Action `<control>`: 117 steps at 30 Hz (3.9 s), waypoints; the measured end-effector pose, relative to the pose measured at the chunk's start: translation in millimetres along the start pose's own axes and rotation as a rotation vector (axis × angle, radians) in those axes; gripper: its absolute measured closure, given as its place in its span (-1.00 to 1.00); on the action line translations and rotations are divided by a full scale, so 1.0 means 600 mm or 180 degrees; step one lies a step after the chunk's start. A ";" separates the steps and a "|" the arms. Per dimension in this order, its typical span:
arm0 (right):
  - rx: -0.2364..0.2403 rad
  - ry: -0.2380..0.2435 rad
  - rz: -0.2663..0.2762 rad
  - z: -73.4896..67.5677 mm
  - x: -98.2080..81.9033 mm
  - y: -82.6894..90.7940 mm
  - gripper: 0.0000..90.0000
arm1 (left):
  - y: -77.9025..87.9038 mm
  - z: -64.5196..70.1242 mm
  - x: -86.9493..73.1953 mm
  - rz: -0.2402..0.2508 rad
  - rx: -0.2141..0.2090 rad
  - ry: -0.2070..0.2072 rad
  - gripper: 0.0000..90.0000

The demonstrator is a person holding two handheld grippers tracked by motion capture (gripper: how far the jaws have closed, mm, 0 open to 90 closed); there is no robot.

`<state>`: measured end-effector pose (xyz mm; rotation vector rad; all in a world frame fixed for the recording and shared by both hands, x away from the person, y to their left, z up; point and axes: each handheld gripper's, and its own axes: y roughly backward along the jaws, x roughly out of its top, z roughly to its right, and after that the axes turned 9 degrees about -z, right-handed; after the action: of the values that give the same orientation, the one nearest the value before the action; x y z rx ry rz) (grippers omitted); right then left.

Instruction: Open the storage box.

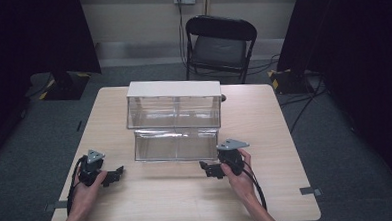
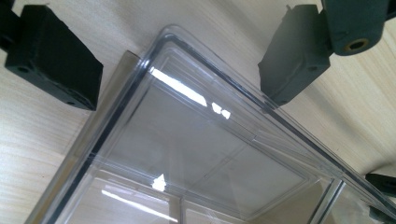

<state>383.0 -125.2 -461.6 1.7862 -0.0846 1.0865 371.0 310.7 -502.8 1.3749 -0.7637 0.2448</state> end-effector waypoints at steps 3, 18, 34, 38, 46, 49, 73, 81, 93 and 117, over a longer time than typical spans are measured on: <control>0.0015 0.0000 -0.0002 0.000 0.001 0.001 -0.71 | 0.000 0.000 0.001 -0.0006 0.0011 0.0004 -0.83; 0.0018 -0.0017 -0.0010 -0.004 0.001 0.005 -0.71 | 0.000 0.000 0.001 -0.0006 0.0008 0.0004 -0.84; 0.0030 -0.0033 -0.0027 -0.006 0.003 0.010 -0.70 | -0.001 0.000 0.001 -0.0004 0.0008 0.0003 -0.84; 0.0045 -0.0019 0.0000 -0.007 0.003 0.013 -0.70 | 0.000 0.000 0.001 -0.0006 0.0011 0.0002 -0.83; 0.0073 -0.0041 0.0018 -0.010 0.005 0.019 -0.70 | 0.000 0.000 0.001 -0.0007 0.0008 0.0002 -0.83; 0.0081 -0.0029 0.0047 -0.011 0.006 0.021 -0.70 | 0.000 0.000 0.001 -0.0007 0.0010 0.0003 -0.83; 0.0065 0.0044 0.0113 -0.014 0.009 0.031 -0.71 | 0.000 -0.001 0.000 -0.0002 -0.0007 -0.0003 -0.84; 0.0062 0.0039 0.0197 -0.016 0.013 0.038 -0.74 | 0.000 -0.001 0.000 -0.0003 -0.0007 -0.0004 -0.84; 0.0072 0.0067 0.0225 -0.015 0.015 0.040 -0.75 | 0.000 -0.001 0.000 -0.0003 -0.0007 -0.0003 -0.84; 0.0055 0.0017 0.0248 -0.015 0.023 0.042 -0.80 | 0.000 -0.001 0.000 -0.0003 -0.0007 -0.0004 -0.84</control>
<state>373.2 -125.4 -433.2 1.8083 -0.1431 1.1505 371.5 311.0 -502.9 1.3734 -0.7643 0.2422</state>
